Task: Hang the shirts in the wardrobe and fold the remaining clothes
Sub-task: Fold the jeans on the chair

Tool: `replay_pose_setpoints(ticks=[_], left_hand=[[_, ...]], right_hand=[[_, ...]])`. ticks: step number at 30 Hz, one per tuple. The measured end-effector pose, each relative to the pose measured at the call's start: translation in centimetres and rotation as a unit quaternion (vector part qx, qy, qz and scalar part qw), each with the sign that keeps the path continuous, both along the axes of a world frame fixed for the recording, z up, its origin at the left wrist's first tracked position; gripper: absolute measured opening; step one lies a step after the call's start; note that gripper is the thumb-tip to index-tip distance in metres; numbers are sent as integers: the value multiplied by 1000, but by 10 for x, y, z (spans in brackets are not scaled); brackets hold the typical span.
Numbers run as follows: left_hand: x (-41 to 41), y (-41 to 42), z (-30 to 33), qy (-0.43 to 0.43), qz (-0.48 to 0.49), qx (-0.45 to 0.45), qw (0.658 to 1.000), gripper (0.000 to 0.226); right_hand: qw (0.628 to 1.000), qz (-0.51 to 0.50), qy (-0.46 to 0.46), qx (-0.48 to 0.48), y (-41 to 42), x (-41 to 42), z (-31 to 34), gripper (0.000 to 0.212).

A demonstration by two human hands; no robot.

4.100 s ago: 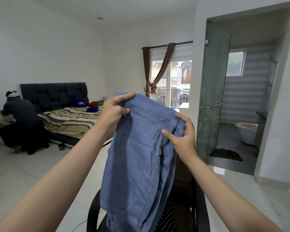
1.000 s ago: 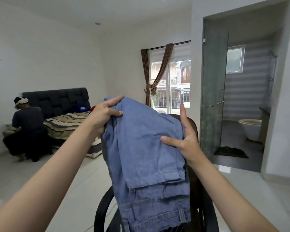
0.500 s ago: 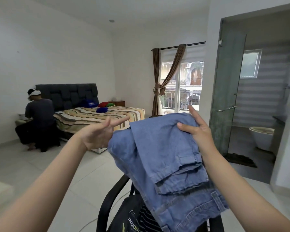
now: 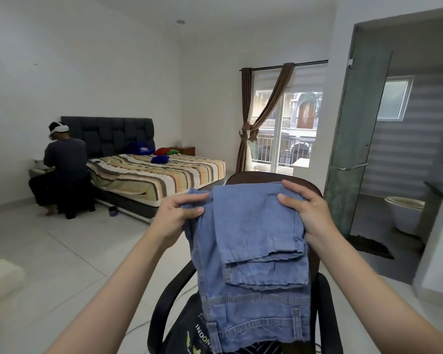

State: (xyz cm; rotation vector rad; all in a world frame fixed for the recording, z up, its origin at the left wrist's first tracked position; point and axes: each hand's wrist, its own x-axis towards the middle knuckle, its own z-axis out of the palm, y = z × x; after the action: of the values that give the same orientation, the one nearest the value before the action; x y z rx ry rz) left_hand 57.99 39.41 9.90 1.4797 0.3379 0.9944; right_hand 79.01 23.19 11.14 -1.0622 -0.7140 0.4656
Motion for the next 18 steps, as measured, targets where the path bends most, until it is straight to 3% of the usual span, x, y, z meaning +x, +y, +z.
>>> replay_pose_setpoints(ticks=[3,5,7,9,11,13,15,18], left_hand=[[1,0,16,10,31,-20,999,47],[5,-1,26,43,43,-25,998,48],[6,-2,33,31,53,-58,996,49],[9,0,38,-25,43,-118,992,53],[13,-1,41,-80,31,-167,982,56],[20,-5,41,-112,33,-182,976,55],[25,-8,39,-123,33,-172,977,54],[15,-2,29,-102,4,-102,990,59]], right_hand=[[984,58,-119,-120,-8,18,5,19],[970,78,-164,-163,-12,25,8,27],[974,99,-160,-124,-16,31,9,60],[985,143,-93,-21,-20,33,5,87],[985,164,-30,52,-17,27,-12,102],[990,128,-51,36,-9,12,-37,111],[993,88,-80,17,-2,-2,-55,105],[994,54,-70,65,-1,-13,-55,81]])
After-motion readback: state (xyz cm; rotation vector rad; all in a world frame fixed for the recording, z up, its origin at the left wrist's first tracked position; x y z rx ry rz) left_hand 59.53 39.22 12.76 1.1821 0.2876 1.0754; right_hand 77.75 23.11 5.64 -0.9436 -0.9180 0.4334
